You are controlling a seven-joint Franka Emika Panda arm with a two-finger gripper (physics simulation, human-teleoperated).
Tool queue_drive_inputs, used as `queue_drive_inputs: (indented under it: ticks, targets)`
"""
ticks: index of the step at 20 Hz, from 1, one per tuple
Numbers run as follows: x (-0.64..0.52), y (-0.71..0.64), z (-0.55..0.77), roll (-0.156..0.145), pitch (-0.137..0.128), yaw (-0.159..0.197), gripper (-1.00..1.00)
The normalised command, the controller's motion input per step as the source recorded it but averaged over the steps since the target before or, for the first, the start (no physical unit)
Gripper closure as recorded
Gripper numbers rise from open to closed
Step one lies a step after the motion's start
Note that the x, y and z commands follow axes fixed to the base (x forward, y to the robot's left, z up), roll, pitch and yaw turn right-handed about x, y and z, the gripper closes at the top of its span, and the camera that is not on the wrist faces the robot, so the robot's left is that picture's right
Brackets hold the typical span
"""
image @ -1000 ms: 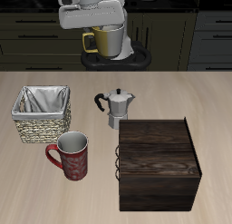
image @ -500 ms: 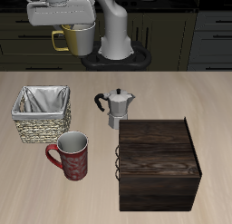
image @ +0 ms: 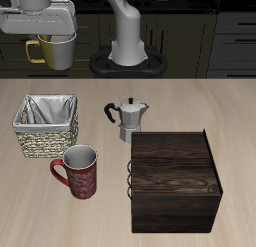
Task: Place the white and yellow mug in the basket
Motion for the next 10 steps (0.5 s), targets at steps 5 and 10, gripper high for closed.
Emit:
queue_drive_inputs:
  ticks: [5, 10]
  targets:
    - [0.15, -0.22, -0.01, 0.012, 0.014, -0.042, 1.0]
    - [0.03, -0.03, -0.04, -0.007, -0.033, 0.0, 1.0]
